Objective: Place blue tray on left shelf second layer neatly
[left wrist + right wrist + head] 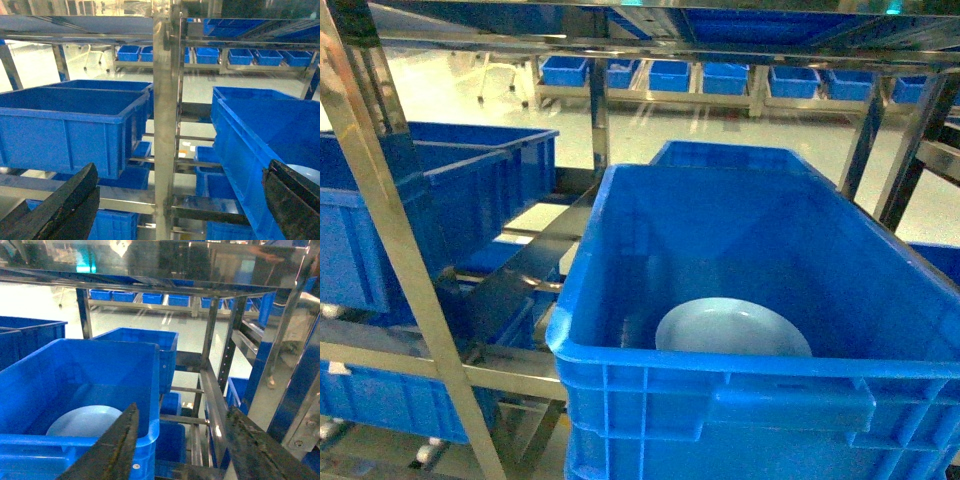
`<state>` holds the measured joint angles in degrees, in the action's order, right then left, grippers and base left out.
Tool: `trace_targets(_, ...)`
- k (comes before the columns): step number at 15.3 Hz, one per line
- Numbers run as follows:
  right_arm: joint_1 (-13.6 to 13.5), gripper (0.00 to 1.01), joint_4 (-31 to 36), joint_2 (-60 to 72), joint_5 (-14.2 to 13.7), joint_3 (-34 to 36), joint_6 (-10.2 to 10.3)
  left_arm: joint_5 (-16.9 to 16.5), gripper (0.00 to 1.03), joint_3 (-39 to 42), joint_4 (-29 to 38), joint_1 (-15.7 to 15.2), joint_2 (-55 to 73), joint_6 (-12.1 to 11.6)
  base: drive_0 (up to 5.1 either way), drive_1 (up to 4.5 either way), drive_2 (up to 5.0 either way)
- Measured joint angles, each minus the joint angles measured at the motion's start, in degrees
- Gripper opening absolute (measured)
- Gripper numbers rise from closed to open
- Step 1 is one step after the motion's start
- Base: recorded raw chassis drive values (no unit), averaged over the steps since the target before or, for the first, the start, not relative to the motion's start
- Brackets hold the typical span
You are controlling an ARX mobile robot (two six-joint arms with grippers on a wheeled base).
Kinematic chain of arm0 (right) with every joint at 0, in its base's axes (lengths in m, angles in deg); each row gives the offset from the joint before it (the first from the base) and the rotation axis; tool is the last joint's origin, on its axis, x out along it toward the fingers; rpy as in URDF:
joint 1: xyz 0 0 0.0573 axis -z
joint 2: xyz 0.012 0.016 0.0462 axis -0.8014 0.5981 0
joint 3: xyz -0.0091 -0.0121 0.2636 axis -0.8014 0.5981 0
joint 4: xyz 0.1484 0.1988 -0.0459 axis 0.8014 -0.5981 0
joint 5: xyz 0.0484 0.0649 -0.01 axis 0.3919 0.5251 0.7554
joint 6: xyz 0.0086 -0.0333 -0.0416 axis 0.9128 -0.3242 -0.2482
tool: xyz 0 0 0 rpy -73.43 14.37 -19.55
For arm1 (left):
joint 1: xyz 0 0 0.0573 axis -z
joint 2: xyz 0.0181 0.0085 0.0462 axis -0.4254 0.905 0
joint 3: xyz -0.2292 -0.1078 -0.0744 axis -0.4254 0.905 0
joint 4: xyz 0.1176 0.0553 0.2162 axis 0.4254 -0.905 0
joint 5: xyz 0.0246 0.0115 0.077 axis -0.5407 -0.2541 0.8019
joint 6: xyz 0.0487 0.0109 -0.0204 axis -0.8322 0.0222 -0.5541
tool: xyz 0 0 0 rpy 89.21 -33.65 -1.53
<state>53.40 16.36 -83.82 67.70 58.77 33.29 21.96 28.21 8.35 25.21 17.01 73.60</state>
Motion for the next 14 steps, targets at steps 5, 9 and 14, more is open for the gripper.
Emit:
trace_targets(5, -0.13, 0.02, 0.35, -2.54, -0.04, 2.80, 0.98, 0.15, 0.98, 0.00, 0.00, 0.02, 0.00, 0.00, 0.0, 0.00, 0.0)
trace_targets(9, -0.13, 0.04, 0.09, -2.54, 0.02, 2.82, 0.96, 0.04, 0.98, 0.00, -0.02, 0.02, 0.00, 0.00, 0.0, 0.00, 0.0)
trace_targets(14, -0.13, 0.71, 0.09, -2.54, 0.02, 2.82, 0.96, 0.04, 0.98, 0.00, -0.02, 0.02, 0.00, 0.00, 0.0, 0.00, 0.0)
